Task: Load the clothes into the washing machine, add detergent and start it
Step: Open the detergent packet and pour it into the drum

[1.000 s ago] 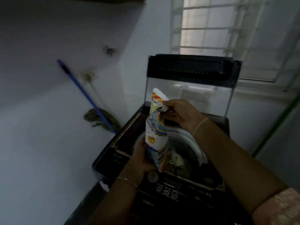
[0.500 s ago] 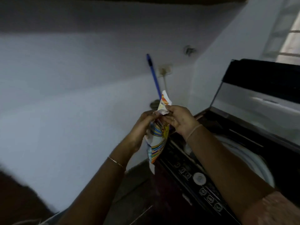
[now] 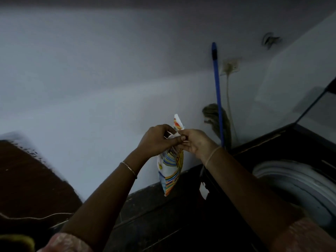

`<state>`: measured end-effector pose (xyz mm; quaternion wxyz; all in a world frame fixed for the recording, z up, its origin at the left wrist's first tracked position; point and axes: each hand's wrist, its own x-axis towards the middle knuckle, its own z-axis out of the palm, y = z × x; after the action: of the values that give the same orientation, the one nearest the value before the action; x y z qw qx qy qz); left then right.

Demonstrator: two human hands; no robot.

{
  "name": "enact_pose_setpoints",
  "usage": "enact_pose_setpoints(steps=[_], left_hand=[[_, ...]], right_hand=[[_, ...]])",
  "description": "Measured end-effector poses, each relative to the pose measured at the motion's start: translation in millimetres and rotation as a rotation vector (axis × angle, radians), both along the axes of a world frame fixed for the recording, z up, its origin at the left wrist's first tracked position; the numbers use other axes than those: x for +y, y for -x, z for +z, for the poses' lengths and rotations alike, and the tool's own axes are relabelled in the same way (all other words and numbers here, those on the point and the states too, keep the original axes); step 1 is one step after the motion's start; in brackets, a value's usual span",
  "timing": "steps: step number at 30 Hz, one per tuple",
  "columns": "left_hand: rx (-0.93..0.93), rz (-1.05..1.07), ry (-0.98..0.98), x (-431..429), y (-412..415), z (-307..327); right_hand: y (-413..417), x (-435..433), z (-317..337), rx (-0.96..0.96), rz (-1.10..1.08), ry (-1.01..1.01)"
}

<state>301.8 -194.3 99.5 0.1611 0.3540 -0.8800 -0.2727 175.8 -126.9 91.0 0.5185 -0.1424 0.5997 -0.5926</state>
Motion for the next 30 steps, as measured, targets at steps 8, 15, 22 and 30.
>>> enact_pose_setpoints(steps=[8, 15, 22, 30], left_hand=[[-0.189, -0.079, 0.094, -67.0, 5.3, -42.7], [-0.227, -0.132, -0.039, -115.6, 14.8, -120.2], [-0.296, -0.006, -0.131, -149.4, 24.3, -223.5], [-0.238, 0.209, -0.327, -158.4, 36.3, -343.1]], right_hand=[[-6.5, -72.2, -63.0, -0.023, -0.061, -0.067], [-8.0, -120.8, -147.1, 0.006, -0.109, -0.159], [1.2, -166.9, -243.5, -0.051, -0.174, -0.313], [10.0, -208.7, -363.6, -0.195, -0.260, -0.496]])
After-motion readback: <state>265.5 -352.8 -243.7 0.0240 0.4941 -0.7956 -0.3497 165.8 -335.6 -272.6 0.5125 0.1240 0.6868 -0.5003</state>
